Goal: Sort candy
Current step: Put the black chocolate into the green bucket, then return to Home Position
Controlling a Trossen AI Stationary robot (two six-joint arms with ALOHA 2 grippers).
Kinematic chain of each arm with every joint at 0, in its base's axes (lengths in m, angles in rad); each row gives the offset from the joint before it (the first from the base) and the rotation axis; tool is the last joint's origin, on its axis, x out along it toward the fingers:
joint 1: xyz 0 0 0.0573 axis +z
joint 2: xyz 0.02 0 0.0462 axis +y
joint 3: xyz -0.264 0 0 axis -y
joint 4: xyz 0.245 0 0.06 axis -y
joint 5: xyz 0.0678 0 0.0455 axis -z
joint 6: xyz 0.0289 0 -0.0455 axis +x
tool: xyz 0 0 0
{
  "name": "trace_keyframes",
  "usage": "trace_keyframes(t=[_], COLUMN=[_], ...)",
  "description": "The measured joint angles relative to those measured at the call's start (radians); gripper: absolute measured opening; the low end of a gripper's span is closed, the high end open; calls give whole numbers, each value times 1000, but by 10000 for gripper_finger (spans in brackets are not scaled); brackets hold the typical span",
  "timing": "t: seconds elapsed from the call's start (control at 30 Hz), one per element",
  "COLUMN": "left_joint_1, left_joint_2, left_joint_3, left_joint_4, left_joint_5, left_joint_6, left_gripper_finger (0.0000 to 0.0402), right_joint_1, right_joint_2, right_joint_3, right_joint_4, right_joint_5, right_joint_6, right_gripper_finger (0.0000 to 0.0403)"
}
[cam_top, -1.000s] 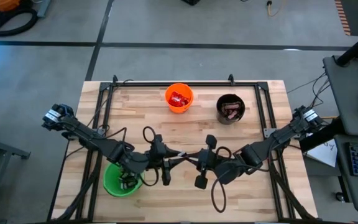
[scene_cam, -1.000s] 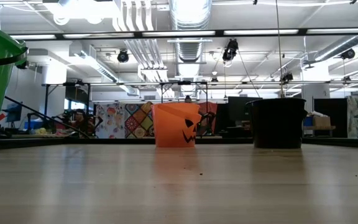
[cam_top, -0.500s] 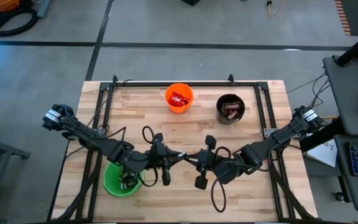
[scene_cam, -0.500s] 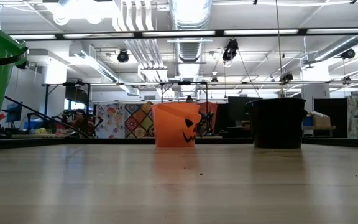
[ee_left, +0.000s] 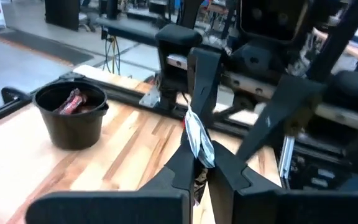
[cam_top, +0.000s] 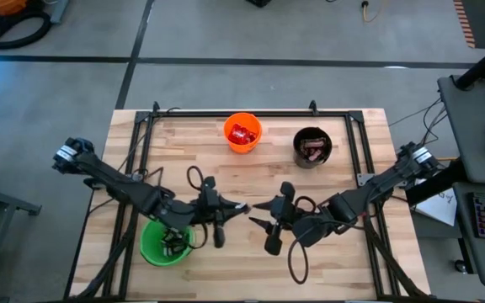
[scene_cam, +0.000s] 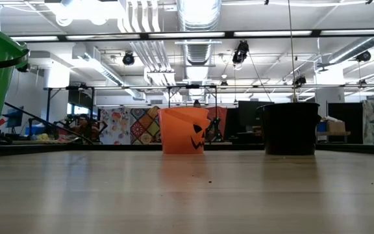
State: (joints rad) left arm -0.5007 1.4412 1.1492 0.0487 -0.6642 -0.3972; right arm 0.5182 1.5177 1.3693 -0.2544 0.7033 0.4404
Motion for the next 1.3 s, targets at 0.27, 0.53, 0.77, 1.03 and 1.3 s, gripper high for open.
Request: trace_keyframes(t=[0.27,0.53,0.77,1.03,1.3], left_joint_1=[-17,-102,-107,-108,-108], left_joint_2=[-222,-288,-235,-151,-136], left_joint_3=[2,2,2,2,0], left_joint_4=[-538,-943,-1127,-1175,-1175], left_joint_5=[479,625,624,656,678], left_joint_6=[-459,-747,-760,-760,-739], left_gripper_finger=[5,9,12,80,141], right_joint_1=[-4,-12,-17,-20,-15], right_joint_2=[-15,-13,-13,-30,-31], right_joint_3=[0,0,0,0,12], right_joint_4=[-103,-122,-124,-123,-127], right_joint_5=[0,0,0,-4,-4], right_joint_6=[94,110,110,126,103], right_gripper_finger=[189,179,181,190,183])
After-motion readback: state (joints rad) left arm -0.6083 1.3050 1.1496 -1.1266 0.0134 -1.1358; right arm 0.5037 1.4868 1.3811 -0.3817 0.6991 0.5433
